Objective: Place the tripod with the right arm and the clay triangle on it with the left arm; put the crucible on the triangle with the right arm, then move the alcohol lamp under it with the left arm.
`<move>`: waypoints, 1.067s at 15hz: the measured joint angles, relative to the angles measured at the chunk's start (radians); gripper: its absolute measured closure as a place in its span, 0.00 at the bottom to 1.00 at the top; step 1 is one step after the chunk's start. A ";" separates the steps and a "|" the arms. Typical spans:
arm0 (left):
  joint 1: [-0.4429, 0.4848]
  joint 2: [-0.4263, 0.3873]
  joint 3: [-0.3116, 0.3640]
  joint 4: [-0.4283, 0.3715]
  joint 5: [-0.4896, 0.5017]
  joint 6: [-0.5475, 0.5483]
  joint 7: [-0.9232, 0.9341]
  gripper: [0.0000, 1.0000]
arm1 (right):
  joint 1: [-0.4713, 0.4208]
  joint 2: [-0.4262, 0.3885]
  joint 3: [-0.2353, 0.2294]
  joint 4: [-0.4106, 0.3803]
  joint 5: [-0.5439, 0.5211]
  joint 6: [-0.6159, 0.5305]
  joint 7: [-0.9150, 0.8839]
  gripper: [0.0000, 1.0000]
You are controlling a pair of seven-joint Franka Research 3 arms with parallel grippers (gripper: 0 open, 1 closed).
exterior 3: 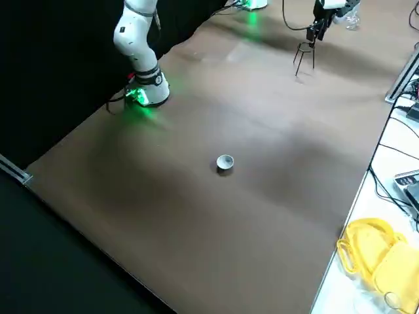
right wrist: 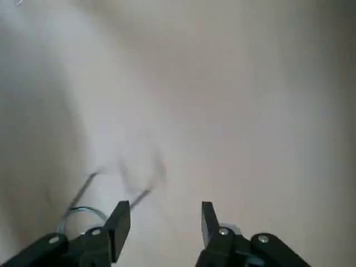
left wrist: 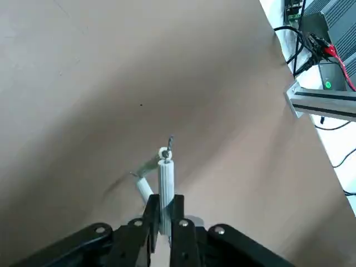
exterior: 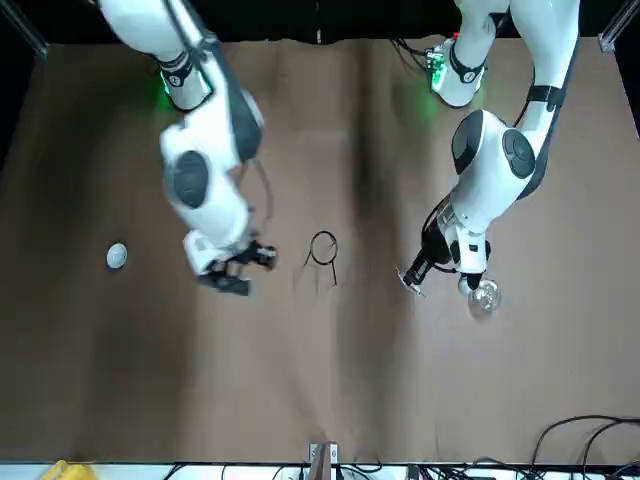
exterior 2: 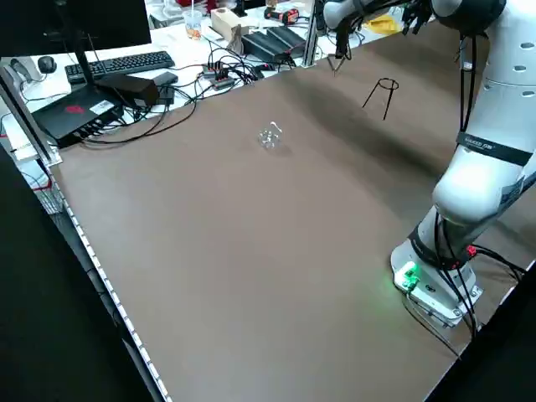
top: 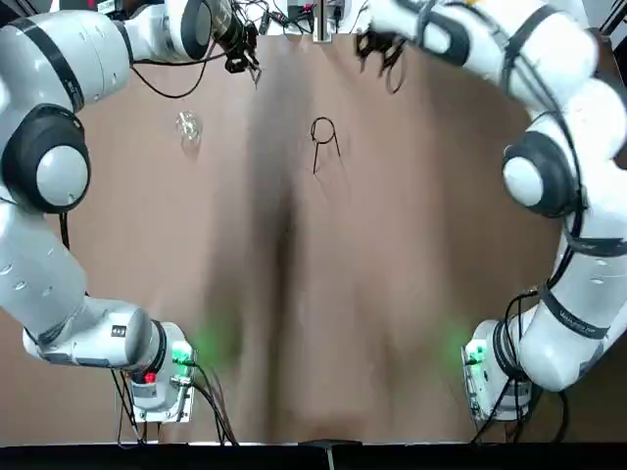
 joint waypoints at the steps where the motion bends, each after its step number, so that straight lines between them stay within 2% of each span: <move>1: -0.001 0.000 -0.003 0.001 0.000 -0.003 0.000 0.87 | -0.044 -0.022 -0.002 -0.001 -0.001 -0.042 -0.043 0.40; 4: -0.004 0.001 -0.032 0.016 -0.001 -0.005 -0.020 0.87 | -0.201 -0.060 -0.011 -0.021 -0.003 -0.102 -0.209 0.41; 9: -0.062 0.011 -0.065 0.063 -0.001 -0.007 -0.058 0.87 | -0.489 -0.086 -0.015 -0.132 -0.003 -0.094 -0.548 0.41; 12: -0.124 0.045 -0.066 0.097 -0.001 -0.006 -0.058 0.87 | -0.616 -0.086 -0.014 -0.201 -0.003 -0.022 -0.698 0.40; 16: -0.204 0.123 -0.065 0.185 -0.001 0.017 -0.062 0.87 | -0.741 -0.067 -0.013 -0.336 -0.003 0.123 -0.826 0.39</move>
